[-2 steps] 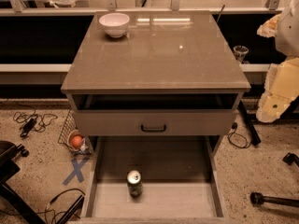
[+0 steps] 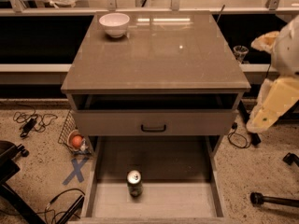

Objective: Pick green can from middle drawer and place on counter

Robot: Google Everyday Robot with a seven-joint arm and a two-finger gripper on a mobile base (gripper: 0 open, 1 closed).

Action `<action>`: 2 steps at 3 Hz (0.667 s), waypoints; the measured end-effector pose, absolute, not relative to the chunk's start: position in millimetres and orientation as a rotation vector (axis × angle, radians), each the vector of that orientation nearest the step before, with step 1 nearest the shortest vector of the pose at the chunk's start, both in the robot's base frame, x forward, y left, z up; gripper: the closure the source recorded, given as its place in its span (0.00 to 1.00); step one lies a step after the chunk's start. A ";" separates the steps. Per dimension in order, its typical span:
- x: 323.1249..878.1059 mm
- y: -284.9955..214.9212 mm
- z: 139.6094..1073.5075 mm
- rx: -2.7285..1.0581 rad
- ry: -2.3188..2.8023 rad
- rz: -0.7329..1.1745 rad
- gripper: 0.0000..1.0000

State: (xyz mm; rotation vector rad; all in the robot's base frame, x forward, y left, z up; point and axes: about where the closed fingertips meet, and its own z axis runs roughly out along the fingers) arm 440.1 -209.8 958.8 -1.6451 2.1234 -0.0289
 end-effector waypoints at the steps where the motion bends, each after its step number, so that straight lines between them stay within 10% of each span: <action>1: 424.5 -200.0 851.4 -1.571 2.017 0.241 0.00; 2: 418.5 -178.7 785.4 -1.437 1.900 0.427 0.00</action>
Offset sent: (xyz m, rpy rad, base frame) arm -0.0277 0.0664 -0.2094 0.8584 -0.1663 0.1738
